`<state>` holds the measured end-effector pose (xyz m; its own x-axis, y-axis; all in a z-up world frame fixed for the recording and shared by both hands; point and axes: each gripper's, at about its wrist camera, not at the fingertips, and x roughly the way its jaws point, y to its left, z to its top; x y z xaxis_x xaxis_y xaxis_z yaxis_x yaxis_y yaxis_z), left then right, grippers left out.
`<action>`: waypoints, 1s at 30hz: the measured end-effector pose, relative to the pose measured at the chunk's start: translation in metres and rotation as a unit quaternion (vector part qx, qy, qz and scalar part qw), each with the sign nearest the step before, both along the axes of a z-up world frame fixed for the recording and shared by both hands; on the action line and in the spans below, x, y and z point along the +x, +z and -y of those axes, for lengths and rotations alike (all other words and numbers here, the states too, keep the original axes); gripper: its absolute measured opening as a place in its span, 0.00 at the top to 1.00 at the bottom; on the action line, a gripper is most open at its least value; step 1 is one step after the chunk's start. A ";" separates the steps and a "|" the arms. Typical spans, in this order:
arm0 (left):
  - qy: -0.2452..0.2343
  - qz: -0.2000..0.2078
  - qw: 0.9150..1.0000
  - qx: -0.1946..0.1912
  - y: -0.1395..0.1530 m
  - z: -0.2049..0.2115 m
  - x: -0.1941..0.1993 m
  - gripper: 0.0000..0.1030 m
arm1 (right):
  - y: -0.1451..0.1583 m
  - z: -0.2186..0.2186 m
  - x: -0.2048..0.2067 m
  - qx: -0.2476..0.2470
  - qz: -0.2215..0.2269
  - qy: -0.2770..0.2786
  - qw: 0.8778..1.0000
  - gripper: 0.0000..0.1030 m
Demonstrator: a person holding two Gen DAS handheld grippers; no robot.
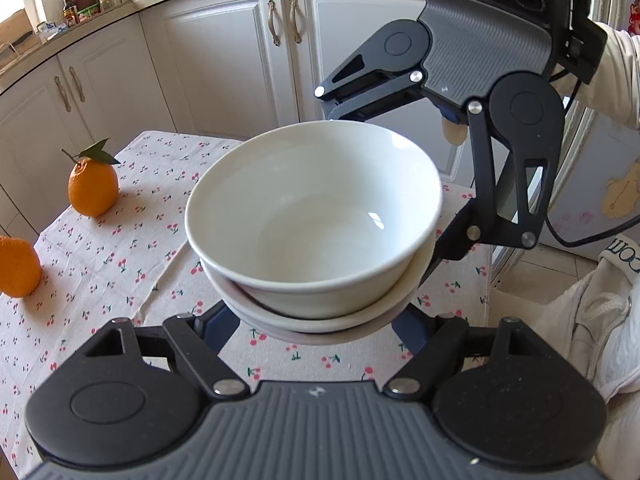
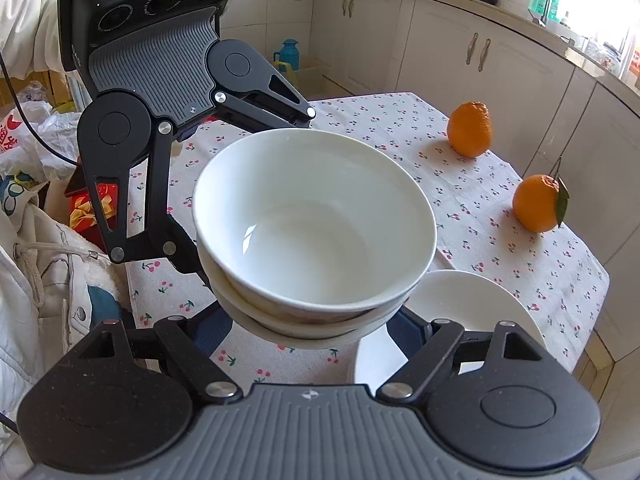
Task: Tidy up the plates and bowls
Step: 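Carry the bowl stack with the left gripper over the white plate stack, then lower the bowl stack onto the plates and open the left gripper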
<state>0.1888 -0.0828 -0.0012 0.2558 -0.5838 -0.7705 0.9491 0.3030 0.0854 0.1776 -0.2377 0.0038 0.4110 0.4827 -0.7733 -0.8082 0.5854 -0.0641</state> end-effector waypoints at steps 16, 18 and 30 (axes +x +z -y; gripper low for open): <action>-0.036 0.018 0.999 0.002 -0.001 0.073 0.041 0.21 | 0.000 0.070 0.024 -0.010 0.016 -0.063 0.998 0.15; -0.039 0.018 0.999 0.002 -0.004 0.079 0.047 0.21 | -0.003 0.075 0.028 -0.012 0.017 -0.070 0.997 0.15; -0.045 0.007 0.999 0.012 -0.022 0.100 0.066 0.21 | -0.026 0.092 0.045 -0.014 -0.005 -0.096 0.995 0.15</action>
